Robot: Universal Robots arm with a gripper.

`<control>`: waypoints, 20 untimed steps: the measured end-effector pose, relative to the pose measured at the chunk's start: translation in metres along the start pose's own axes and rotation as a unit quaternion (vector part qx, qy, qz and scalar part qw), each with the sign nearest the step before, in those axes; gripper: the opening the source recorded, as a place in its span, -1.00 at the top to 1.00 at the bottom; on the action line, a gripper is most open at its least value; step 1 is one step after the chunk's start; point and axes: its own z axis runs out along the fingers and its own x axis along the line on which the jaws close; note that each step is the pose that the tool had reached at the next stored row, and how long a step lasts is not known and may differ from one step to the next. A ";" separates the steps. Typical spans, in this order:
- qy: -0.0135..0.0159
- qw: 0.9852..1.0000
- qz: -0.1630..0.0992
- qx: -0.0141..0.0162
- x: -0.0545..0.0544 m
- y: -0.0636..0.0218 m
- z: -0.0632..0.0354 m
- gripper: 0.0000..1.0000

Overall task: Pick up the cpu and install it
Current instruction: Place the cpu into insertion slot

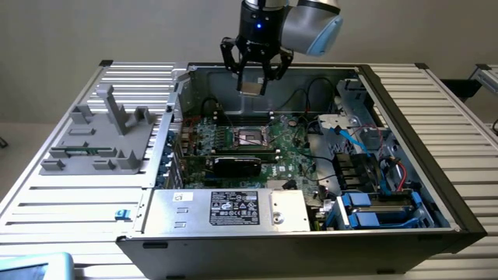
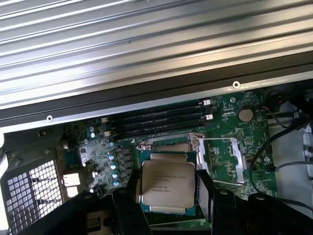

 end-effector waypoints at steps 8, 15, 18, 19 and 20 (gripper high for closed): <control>-0.001 0.998 0.057 -0.005 0.000 0.0000 0.0009 -0.11; -0.002 0.994 0.108 -0.009 0.000 0.0000 0.0020 -0.10; -0.002 0.992 0.129 -0.011 0.000 0.0000 0.0024 -0.10; -0.002 0.991 0.135 -0.011 0.000 0.0000 0.0025 -0.10; -0.002 0.990 0.143 -0.012 0.000 0.0000 0.0027 -0.10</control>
